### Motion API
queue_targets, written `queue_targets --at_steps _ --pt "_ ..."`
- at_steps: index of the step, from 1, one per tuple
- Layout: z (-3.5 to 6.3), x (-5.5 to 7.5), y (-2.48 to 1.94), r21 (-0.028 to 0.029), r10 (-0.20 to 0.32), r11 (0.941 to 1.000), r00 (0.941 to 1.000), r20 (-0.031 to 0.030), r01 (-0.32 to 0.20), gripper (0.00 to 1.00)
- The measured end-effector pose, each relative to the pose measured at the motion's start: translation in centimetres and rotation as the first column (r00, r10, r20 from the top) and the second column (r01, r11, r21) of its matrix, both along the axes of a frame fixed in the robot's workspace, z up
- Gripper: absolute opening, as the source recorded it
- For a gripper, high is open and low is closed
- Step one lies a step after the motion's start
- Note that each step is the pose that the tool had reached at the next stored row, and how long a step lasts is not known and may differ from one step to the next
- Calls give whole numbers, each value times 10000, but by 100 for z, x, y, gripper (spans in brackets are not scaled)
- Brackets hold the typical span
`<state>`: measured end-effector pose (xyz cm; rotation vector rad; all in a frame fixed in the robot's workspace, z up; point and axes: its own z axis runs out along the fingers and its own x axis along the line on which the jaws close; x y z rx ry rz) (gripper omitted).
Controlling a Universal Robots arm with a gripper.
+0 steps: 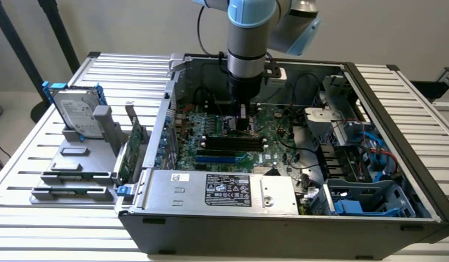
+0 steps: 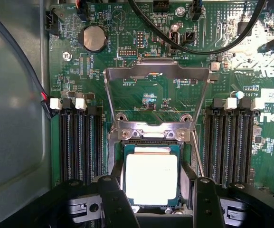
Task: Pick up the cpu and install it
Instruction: 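Place the cpu into insertion slot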
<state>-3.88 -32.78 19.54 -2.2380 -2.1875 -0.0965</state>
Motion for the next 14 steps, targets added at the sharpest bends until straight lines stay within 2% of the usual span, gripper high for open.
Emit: queue_targets --at_steps 3,5,6,7,14 --pt "0 0 0 0 1 10000 10000 0 -1 55" --pt "-8 3 5 26 1 10000 10000 13 -1 56" --pt "-7 2 4 19 0 10000 10000 11 0 56" --pt "-4 1 2 8 0 10000 10000 5 0 62" --pt "-1 0 1 -19 0 10000 10000 -10 0 62"
